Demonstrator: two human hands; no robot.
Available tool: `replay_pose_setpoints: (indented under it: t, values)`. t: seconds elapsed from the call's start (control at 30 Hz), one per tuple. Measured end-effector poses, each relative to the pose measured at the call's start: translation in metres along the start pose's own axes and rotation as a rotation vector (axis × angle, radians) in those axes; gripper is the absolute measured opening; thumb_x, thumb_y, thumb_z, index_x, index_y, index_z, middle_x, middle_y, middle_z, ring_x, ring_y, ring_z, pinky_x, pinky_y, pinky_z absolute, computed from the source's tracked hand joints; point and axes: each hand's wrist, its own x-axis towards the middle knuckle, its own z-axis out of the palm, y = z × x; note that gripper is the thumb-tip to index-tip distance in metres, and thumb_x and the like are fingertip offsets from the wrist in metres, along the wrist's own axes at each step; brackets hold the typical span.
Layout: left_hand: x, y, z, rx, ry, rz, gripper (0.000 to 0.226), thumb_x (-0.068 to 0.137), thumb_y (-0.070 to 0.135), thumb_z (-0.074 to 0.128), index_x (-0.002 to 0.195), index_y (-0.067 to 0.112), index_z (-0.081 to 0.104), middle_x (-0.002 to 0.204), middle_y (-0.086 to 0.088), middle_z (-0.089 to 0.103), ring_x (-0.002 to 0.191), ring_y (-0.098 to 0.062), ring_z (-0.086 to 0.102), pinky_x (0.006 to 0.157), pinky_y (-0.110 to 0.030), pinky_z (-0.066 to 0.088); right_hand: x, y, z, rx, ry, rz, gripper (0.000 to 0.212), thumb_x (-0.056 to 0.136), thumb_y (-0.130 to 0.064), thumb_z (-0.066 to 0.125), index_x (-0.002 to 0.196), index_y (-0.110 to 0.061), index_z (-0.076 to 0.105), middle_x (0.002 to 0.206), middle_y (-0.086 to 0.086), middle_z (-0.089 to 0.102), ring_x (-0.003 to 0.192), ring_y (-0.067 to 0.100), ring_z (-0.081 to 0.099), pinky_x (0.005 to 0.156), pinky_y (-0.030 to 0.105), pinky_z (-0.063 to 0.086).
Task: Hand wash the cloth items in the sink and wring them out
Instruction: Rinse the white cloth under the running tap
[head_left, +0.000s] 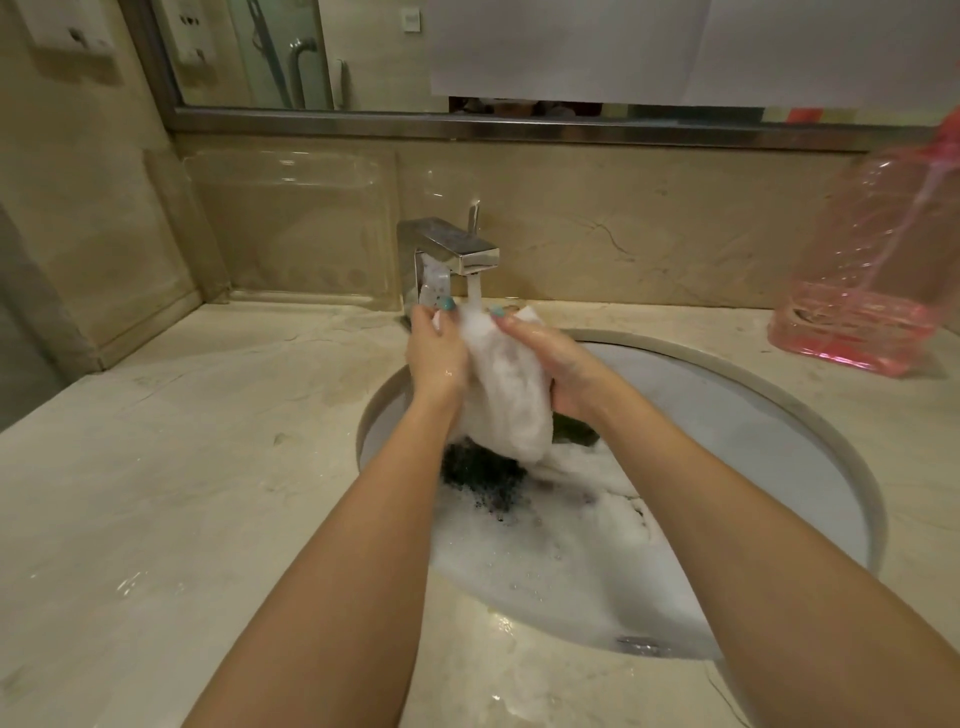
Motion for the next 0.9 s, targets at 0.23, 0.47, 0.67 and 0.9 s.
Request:
replay_pose_setpoints:
  t: [0.23,0.47,0.67,0.9]
  values:
    - [-0.027,0.008,0.022,0.197,-0.071,0.19,0.038,0.103,0.035,0.039,0.093,0.009,0.065,0.09,-0.009,0.066,0.088,-0.027,0.061,0.081,-0.038,0.05,0.019,-0.004,0.027,-0.092,0.576,-0.229,0.032,0.09,-0.018,0.06,0.059,-0.018,0.051,0.059,-0.002,0.055,0.059,0.016,0.051,0.055,0.025,0.038]
    - [-0.006,0.004,0.001,0.076,-0.074,-0.025,0.028,0.102,0.026,0.043,0.085,0.015,0.062,0.082,-0.003,0.063,0.087,-0.023,0.062,0.072,-0.031,0.051,0.003,0.006,0.035,-0.205,0.302,-0.312,0.031,0.091,-0.01,0.054,0.06,-0.016,0.049,0.059,-0.001,0.05,0.057,0.013,0.05,0.054,0.023,0.043]
    - [-0.034,0.014,0.017,0.031,-0.197,0.047,0.033,0.102,0.028,0.044,0.077,0.013,0.061,0.077,-0.007,0.061,0.072,-0.016,0.056,0.065,-0.029,0.044,0.01,-0.006,0.009,-0.272,0.529,-0.21,0.027,0.089,-0.015,0.054,0.063,-0.016,0.052,0.063,0.0,0.055,0.065,0.019,0.052,0.053,0.025,0.036]
    - [-0.009,0.001,-0.003,0.059,-0.099,-0.044,0.036,0.103,0.019,0.039,0.118,-0.005,0.06,0.1,-0.011,0.057,0.093,-0.023,0.054,0.095,-0.044,0.049,0.0,0.005,0.036,-0.291,0.277,-0.386,0.039,0.089,-0.008,0.057,0.054,-0.019,0.042,0.047,-0.011,0.045,0.046,0.004,0.044,0.045,0.015,0.036]
